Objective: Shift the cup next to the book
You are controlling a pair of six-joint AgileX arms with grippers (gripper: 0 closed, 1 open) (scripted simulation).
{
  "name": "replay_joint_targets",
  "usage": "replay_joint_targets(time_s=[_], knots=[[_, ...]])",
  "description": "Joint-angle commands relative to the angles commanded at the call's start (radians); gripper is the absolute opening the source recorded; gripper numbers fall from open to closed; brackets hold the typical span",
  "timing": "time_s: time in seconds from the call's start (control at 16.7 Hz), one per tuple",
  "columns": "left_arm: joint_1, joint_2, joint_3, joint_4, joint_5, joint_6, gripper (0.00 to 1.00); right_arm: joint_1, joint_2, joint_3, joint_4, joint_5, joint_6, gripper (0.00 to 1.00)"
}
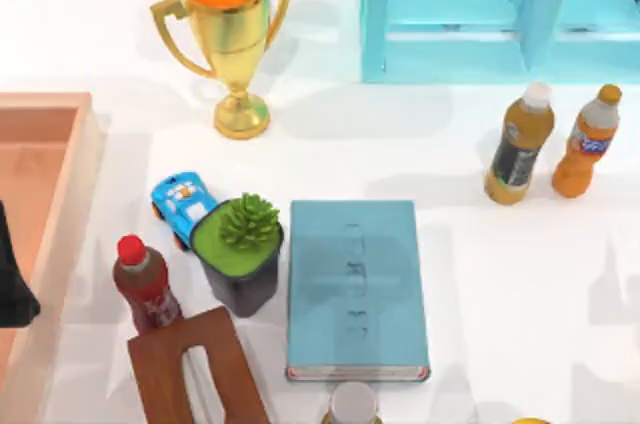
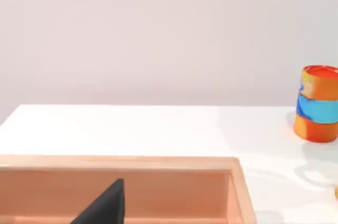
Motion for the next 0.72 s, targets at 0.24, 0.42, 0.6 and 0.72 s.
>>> replay_joint_targets(time_s=[0.24, 0.42, 0.6, 0.72], knots=[[0.000, 0.000, 0.000, 0.000, 0.000, 0.000, 1.00, -0.008, 0.027, 0.024, -0.020, -0.001, -0.030, 1.00], [0.000, 0.000, 0.000, 0.000, 0.000, 0.000, 1.00, -0.040, 0.136, 0.118, -0.097, -0.002, -0.150, 1.00], [0.000, 0.000, 0.000, 0.000, 0.000, 0.000, 1.00, -0.095, 0.325, 0.274, -0.219, -0.001, -0.360, 1.00], [0.000, 0.000, 0.000, 0.000, 0.000, 0.000, 1.00, -0.139, 0.473, 0.400, -0.318, 0.000, -0.533, 1.00]])
